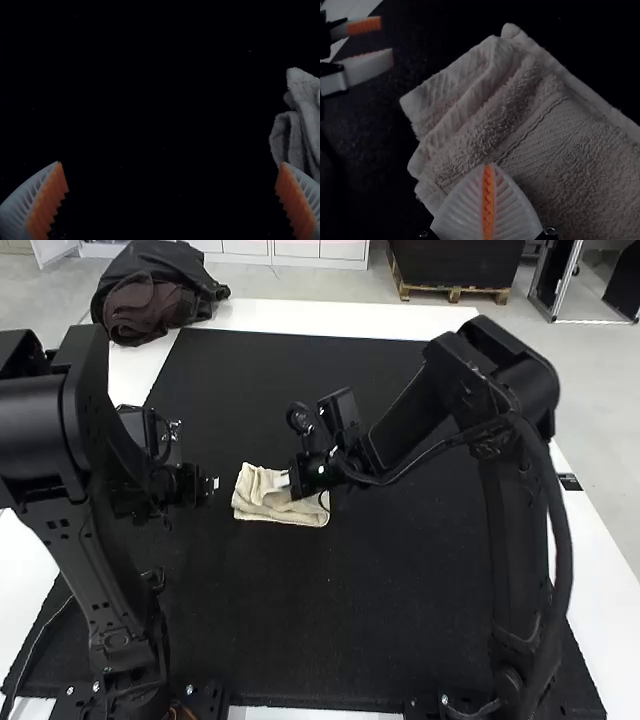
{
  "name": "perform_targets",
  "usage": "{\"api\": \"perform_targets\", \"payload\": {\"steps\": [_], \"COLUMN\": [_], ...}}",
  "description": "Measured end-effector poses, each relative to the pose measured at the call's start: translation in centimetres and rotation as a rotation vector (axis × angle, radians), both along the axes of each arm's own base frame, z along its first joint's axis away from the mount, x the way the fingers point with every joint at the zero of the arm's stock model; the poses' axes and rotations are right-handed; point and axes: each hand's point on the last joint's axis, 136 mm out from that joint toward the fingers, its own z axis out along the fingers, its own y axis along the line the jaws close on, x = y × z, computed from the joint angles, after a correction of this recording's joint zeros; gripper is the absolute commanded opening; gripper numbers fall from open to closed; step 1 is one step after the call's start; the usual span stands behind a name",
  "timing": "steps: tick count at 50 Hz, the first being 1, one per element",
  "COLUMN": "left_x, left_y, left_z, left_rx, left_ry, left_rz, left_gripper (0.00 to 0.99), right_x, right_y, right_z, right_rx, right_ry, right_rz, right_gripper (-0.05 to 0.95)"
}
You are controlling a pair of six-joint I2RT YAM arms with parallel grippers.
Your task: Fold the towel.
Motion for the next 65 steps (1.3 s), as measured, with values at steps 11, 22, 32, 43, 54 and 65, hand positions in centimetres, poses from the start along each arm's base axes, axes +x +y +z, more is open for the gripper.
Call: {"api": "perform_targets", "payload": {"steps": [11, 22, 32, 43, 54, 65], "left_x": [0.0, 0.0, 0.4, 3.0, 4.2, 3.0], "left_y": [0.0, -0.1, 0.1, 0.8, 0.5, -3.8], "left_z": [0.0, 0.0, 0.9, 7.3, 15.8, 23.8], "left_rx": [-0.017, -0.032, -0.041, -0.018, 0.008, -0.002], "left_ry": [0.000, 0.002, 0.004, -0.108, -0.253, -0.421], "left_rz": [0.012, 0.020, 0.026, 0.026, 0.012, -0.079], "left_gripper": [0.970, 0.970, 0.970, 0.970, 0.970, 0.970], "right_x": [-0.6, -0.5, -0.6, 1.4, 5.7, 5.0], "right_y": [0.6, 0.7, 0.4, -0.9, -6.2, -13.2], "right_z": [-2.4, -3.8, -2.9, 5.5, 19.8, 31.1], "right_rx": [-0.009, -0.004, 0.004, 0.093, 0.265, 0.423], "right_ry": [0.006, 0.001, 0.008, -0.051, -0.227, -0.387], "right_rz": [0.015, 0.015, 0.005, -0.053, -0.183, -0.272], "right_gripper": [-0.02, -0.02, -0.02, -0.02, -0.02, -0.02]}}
